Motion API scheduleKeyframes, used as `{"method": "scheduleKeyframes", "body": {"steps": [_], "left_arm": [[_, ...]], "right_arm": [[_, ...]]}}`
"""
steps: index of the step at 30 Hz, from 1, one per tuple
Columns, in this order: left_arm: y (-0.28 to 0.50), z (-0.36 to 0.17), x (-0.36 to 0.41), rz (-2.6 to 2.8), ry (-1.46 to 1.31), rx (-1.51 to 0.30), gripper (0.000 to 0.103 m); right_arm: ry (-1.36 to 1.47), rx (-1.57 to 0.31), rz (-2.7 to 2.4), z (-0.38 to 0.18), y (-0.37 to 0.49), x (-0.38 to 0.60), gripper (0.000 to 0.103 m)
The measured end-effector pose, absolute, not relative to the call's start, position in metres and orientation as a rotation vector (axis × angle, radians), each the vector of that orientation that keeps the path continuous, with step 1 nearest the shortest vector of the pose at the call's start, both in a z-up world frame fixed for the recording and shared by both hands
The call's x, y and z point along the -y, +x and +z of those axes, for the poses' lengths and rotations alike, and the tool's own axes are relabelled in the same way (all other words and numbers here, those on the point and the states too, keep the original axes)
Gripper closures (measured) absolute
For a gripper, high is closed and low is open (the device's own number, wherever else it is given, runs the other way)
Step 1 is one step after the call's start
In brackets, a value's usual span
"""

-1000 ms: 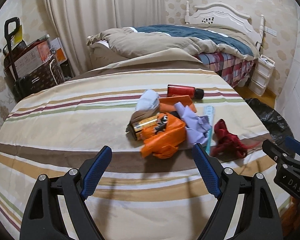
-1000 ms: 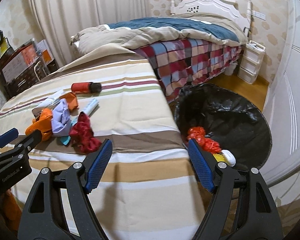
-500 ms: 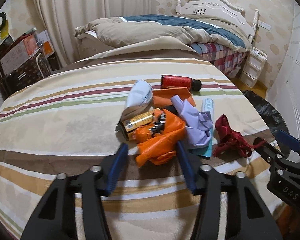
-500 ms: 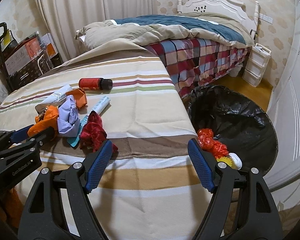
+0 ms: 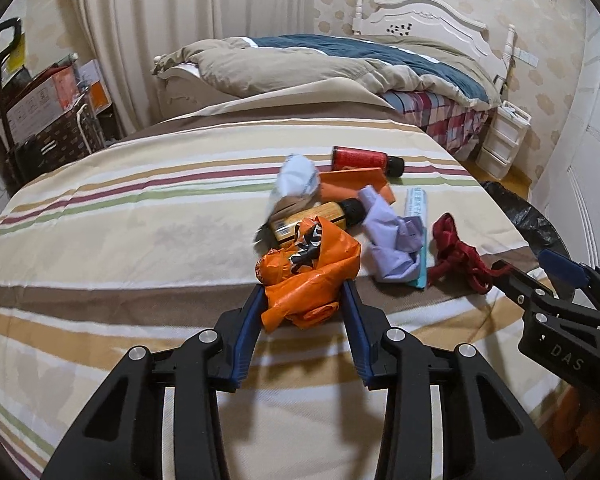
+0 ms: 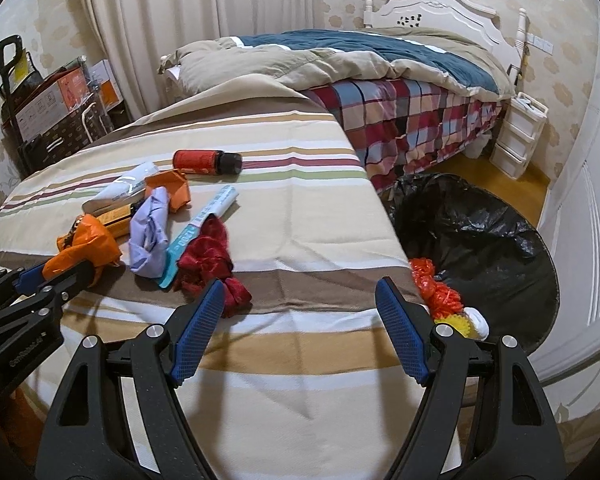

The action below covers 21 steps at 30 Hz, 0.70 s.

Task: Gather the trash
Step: 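Grasp the orange plastic bag with the left tool and lift it, then grasp the dark red cloth with the right tool and lift it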

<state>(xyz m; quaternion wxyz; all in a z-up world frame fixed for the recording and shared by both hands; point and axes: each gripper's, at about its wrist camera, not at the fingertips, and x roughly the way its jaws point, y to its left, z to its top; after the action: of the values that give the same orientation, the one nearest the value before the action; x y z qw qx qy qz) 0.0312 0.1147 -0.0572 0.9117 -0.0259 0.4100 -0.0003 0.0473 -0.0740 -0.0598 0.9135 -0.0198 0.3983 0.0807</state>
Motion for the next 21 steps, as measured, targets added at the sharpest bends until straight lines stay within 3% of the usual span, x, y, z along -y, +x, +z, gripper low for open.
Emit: {"method": "scheduleKeyframes", "body": {"steps": [21], "left_arm": [[0.006, -0.048, -0.178, 0.156, -0.108, -0.785, 0.062]], "right_arm": [[-0.103, -0.803, 0.224, -0.054, 0.037, 0.033, 0.027]]}}
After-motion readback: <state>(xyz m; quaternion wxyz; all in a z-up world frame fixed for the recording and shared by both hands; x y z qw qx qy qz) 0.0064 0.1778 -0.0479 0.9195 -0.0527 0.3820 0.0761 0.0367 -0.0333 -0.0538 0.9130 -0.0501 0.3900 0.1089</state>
